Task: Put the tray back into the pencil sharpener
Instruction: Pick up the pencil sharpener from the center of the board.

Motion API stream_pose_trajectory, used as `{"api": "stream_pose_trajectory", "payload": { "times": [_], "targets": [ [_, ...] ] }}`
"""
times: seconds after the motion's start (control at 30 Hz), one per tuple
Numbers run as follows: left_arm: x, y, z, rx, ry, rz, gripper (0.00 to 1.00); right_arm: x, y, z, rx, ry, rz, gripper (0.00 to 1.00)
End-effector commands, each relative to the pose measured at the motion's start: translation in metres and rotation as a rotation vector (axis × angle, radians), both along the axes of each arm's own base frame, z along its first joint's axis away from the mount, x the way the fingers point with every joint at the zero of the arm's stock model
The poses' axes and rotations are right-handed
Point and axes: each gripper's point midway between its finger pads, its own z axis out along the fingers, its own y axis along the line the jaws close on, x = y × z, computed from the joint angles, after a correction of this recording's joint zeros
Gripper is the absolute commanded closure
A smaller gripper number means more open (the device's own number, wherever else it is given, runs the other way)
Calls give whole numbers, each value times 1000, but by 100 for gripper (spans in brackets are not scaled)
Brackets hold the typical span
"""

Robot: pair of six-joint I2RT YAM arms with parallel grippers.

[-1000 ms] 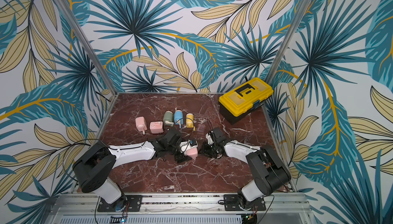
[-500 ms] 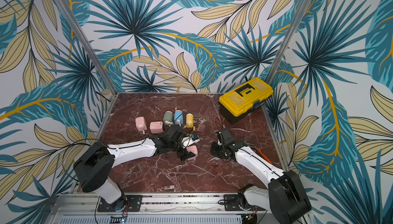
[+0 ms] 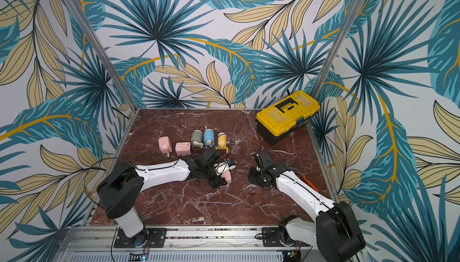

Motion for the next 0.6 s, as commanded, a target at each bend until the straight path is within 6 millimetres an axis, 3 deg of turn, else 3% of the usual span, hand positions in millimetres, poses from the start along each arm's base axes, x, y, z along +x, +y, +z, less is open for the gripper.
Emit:
{"api": "stream_pose_trajectory", "payload": {
  "times": [0.0, 0.23, 0.37, 0.47, 0.57],
  "targets": [
    [2, -2, 7, 5, 2, 10, 39, -3, -6, 4, -31, -5, 4, 73],
    [3, 0, 16, -4, -1, 43, 49, -3, -8, 8, -32, -19, 2, 73],
    [12, 8, 39, -20, -47, 134, 56, -1, -9, 13, -35, -38, -6, 73],
    [24, 22, 63, -31, -101, 258, 71, 3, -9, 18, -36, -55, -11, 73],
    [32, 36, 89, -80, -124, 390, 93, 7, -9, 22, -38, -68, -16, 73]
  ]
}}
